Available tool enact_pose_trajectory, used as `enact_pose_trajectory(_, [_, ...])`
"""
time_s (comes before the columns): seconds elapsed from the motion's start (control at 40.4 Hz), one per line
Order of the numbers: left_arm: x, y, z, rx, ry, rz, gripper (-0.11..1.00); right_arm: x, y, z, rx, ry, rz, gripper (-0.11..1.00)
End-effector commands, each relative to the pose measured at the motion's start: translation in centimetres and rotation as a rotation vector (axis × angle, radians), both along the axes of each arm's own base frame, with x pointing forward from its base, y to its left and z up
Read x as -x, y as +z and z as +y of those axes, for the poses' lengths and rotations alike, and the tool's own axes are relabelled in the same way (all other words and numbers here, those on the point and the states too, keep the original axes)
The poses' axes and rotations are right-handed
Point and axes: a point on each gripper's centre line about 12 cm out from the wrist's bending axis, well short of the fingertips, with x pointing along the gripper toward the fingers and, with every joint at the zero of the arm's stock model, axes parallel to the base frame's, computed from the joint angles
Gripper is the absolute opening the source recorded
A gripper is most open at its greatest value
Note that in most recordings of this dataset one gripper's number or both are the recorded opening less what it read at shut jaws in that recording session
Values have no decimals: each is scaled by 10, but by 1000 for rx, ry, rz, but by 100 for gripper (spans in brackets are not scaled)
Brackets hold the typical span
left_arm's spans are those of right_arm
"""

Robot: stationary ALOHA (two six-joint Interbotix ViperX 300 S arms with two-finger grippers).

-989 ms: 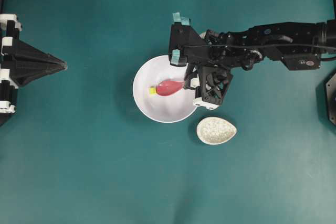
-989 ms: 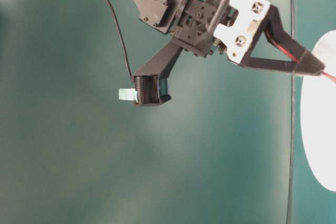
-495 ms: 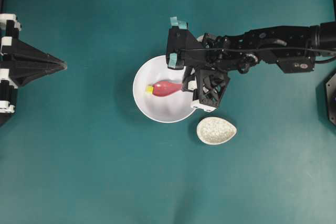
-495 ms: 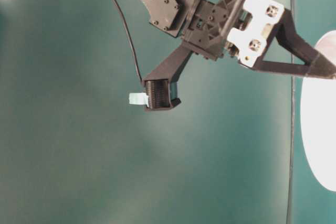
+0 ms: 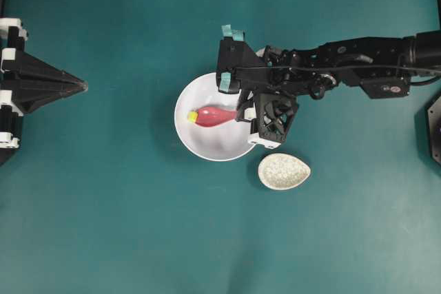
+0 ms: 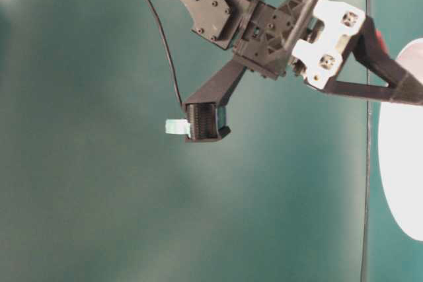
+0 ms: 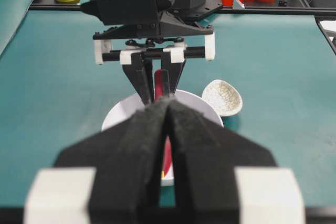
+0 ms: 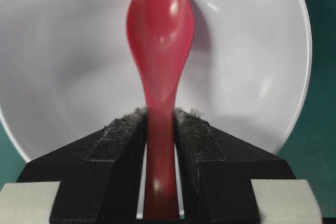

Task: Scoop the yellow hexagonal prism block from the bowl with a spoon using the right arm.
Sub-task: 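Lower the spoon into the bowl and slide it under the yellow block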

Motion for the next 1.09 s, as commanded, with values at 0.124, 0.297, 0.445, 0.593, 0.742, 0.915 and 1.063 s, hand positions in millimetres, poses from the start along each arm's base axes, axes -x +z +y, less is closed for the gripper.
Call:
enact_pose_trajectory(0.124, [-2,11,1,-2,3,-28,0,-7,11,0,1,-4,-39,25])
enact_pose_trajectory(0.297, [-2,11,1,-2,3,-28,0,-8,9,0,0,-8,-42,25])
enact_pose_trajectory(0.445, [-2,11,1,-2,3,-28,0,-9,10,0,4,-10,-53,25])
enact_pose_trajectory(0.593, [-2,11,1,-2,3,-29,0,-10,11,0,7,-13,-62,25])
enact_pose_trajectory(0.742, [-2,11,1,-2,3,-26,0,-10,10,-1,7,-13,-63,25])
enact_pose_trajectory(0.915, [-2,11,1,-2,3,-28,0,-10,10,0,6,-14,-63,25])
enact_pose_trajectory(1.063, [-2,11,1,-2,3,-29,0,-9,10,0,6,-14,-62,25])
